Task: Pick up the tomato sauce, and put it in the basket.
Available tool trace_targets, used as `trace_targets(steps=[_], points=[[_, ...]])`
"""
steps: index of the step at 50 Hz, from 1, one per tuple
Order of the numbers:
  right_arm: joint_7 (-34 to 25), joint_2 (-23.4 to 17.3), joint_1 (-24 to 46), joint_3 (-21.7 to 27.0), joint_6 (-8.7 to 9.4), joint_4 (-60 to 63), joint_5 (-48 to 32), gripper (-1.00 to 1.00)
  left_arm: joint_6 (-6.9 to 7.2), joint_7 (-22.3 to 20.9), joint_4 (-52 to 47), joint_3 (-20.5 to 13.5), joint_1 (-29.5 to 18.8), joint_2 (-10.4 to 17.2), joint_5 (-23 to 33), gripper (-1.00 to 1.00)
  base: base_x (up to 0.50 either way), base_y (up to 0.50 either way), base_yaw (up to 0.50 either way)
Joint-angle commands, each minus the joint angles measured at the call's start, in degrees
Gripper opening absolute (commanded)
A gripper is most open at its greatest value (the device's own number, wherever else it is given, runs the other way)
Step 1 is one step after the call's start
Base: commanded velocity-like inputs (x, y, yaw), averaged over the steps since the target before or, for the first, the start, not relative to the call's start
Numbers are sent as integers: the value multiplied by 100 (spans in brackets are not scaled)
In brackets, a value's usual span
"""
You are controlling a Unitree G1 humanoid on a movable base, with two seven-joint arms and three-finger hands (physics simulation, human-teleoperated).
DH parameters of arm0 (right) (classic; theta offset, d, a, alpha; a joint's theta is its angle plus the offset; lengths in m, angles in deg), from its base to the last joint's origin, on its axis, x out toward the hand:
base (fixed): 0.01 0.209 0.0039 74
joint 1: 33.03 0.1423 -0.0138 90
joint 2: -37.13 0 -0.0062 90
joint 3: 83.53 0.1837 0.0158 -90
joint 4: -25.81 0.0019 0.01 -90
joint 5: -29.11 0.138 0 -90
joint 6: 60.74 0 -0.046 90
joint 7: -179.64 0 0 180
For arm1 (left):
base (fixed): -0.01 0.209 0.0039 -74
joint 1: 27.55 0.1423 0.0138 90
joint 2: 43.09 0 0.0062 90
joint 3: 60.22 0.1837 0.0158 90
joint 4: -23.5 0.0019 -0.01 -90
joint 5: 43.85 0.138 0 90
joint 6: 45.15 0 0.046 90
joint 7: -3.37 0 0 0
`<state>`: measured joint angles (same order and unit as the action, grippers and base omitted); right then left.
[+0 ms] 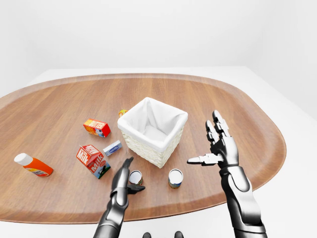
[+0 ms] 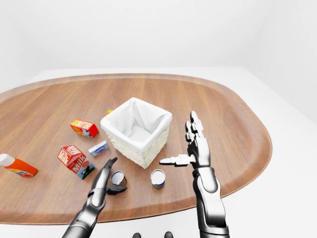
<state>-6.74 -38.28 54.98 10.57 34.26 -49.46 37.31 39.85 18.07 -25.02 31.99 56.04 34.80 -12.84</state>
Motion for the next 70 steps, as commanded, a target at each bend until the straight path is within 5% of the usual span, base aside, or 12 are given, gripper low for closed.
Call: trace_targets(steps=[1,22,25,30,38,70], points=[[5,1,14,6,0,-25,4,100,0,37,116,17,-24,-1,6,-100,0,0,0],[9,0,-7,0,0,9,4,100,177,-168,-800,37,317,-26,140,-100,0,0,0],[6,1,-1,2,0,-7,5,100,438,-352,-1329,50,501,-49,182,-100,0,0,0],[12,0,8,3,0,-20,6,100,525,-448,-1698,40,654,-48,209,-100,0,0,0],[13,0,16,2,0,-31,8,100,1000,-823,-2893,35,1048,-82,309,-100,0,0,0],[29,-11,64,26,0,-82,19,100,1000,-1682,-5722,202,1951,-180,615,-100,0,0,0]])
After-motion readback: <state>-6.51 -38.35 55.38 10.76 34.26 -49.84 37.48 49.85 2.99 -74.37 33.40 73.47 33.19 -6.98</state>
